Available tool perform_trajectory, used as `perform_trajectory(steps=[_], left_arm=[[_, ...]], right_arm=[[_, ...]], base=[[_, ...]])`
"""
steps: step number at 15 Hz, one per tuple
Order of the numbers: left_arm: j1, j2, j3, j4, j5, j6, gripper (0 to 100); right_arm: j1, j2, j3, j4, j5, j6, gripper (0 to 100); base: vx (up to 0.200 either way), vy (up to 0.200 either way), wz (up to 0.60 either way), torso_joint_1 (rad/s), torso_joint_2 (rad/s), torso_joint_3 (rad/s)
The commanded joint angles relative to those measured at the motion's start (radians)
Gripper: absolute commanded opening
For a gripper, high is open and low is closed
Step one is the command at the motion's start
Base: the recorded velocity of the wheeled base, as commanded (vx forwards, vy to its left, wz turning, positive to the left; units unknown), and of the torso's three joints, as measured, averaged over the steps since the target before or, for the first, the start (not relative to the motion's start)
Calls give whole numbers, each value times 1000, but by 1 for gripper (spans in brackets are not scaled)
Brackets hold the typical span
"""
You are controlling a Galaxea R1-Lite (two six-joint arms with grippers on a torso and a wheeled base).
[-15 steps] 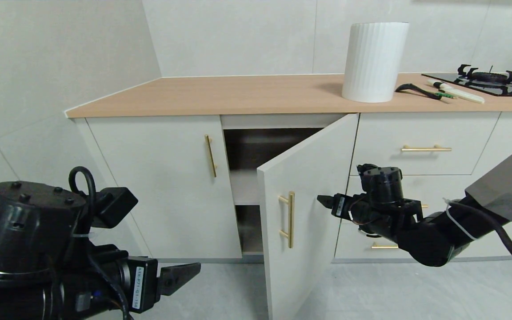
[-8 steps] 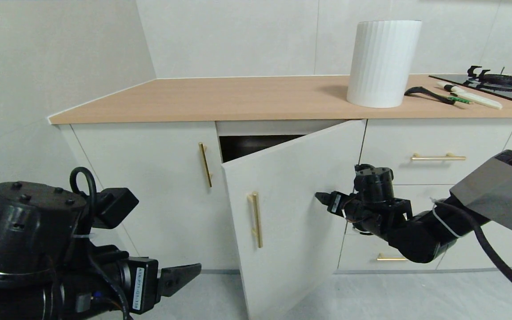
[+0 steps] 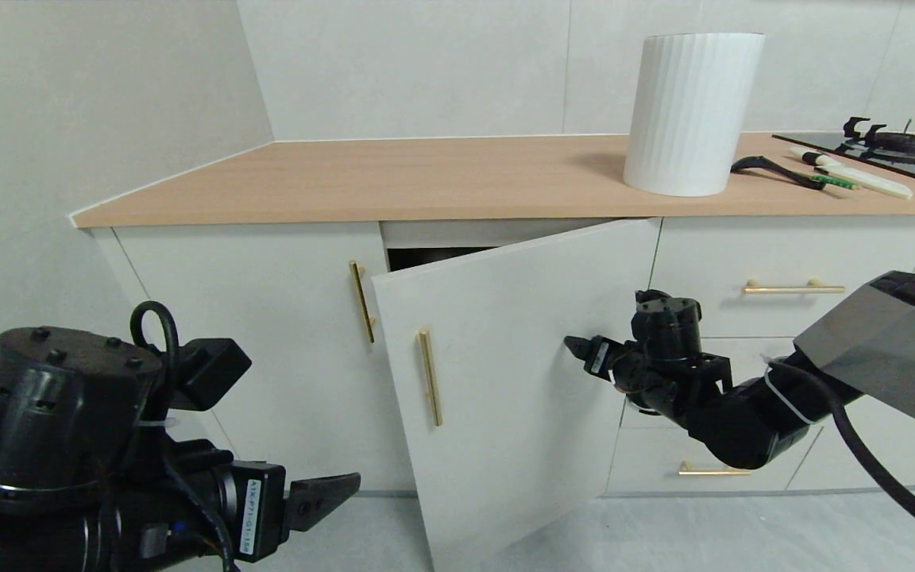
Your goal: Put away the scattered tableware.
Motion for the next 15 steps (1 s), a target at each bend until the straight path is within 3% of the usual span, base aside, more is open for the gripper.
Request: perform_trajectory(steps=[1,6,15], left_arm=[[-1,3,2,0,0,-1,100],[-1,10,2,0,0,-1,100],[-1,15,2,0,0,-1,100]], right_arm=[[-1,19,-31,0,-18,17,100],[-16,38,-76,-1,-44,34,100],[-52,134,-235,0,-225,50,100]], base=[[0,0,0,0,0,0],[0,0,0,0,0,0],[0,0,0,0,0,0]])
